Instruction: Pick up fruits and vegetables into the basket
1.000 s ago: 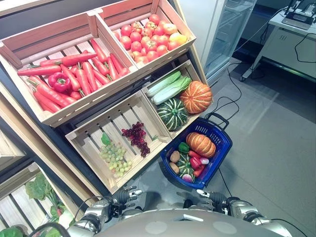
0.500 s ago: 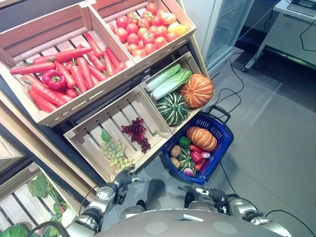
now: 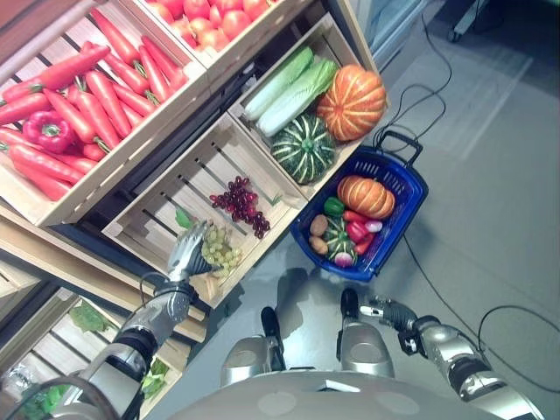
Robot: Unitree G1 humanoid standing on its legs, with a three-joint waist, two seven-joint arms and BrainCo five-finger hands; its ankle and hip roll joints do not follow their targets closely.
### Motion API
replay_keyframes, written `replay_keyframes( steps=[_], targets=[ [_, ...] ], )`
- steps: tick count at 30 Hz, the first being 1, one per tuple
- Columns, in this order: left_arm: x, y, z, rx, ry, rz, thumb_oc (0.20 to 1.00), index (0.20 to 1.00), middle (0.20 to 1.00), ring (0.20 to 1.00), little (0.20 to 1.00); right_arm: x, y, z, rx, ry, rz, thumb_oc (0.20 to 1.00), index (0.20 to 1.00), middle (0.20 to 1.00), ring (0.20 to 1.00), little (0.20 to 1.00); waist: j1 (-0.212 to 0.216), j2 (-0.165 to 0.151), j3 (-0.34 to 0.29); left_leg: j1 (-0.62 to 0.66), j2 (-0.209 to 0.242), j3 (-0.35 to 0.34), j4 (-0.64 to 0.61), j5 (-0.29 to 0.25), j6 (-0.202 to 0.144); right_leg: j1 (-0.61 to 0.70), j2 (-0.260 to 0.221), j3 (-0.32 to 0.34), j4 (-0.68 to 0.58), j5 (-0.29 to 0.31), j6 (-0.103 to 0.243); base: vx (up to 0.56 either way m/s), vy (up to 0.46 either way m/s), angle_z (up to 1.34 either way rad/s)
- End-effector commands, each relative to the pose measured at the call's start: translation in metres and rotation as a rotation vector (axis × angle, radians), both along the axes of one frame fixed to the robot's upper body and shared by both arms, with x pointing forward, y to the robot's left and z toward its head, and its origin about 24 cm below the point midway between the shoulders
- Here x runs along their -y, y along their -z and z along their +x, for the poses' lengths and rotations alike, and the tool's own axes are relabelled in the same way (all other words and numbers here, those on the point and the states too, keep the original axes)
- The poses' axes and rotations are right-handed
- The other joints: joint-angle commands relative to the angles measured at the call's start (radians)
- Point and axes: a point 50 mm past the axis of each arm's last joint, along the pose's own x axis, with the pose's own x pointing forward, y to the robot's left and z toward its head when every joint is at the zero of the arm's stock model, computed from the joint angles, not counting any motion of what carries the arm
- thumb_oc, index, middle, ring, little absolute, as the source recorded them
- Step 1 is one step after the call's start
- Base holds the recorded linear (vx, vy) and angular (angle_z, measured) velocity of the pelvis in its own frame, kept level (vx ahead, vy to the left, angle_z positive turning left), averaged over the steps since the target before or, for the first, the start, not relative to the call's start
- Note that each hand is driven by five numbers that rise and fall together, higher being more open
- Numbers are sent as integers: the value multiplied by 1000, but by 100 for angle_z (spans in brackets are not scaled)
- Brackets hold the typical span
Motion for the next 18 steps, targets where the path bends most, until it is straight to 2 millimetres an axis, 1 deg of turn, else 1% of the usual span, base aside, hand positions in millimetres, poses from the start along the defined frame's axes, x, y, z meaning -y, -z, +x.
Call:
replay_keyframes(
  steps=[1,2,4,6,11,14,18],
  targets=[
    [-15,-36,18,244,3,180,1000,1000,1000,1000,1000,-14,-8,13,59,-56,16,1000,1000,1000,1000,1000,-32,-47,26,-128,-18,-48,200,-109,15,-102,-73,5,280,-199,15,-99,32,-16],
    [-14,-44,23,296,6,227,1000,1000,1000,1000,1000,-14,-14,20,86,-69,2,1000,1000,1000,1000,1000,-38,-43,41,-152,-21,-46,213,-104,13,-133,-72,10,300,-201,11,-88,20,-12],
    [-14,-48,25,326,11,259,1000,1000,1000,1000,1000,-14,-17,24,101,-75,-4,1000,1000,1000,1000,1000,-40,-40,48,-166,-22,-45,220,-102,12,-151,-72,14,314,-202,10,-60,10,-5],
    [-12,-63,35,416,22,356,1000,1000,1000,1000,1000,-16,-27,37,148,-81,-12,1000,1000,1000,1000,1000,-49,-36,70,-211,-26,-37,241,-97,12,-209,-71,26,346,-202,8,-74,-11,-7],
    [-16,-96,54,548,18,478,1000,1000,1000,1000,1000,-22,-50,65,251,-70,1,1000,1000,1000,1000,1000,-68,-42,114,-311,-18,-12,286,-83,10,-328,-51,50,408,-196,-1,-83,-50,-10],
    [-17,-115,65,599,24,535,1000,1000,1000,1000,1000,-27,-61,78,296,-61,9,1000,1000,1000,1000,1000,-77,-46,136,-369,-10,-5,325,-82,8,-385,-37,62,444,-196,-8,-52,-63,-3],
    [-18,-131,73,633,24,587,1000,1000,1000,1000,1000,-27,-74,89,349,-53,16,1000,1000,1000,1000,1000,-89,-47,157,-425,-1,3,364,-83,6,-443,-23,75,483,-200,-13,-20,-43,0]
  ],
)
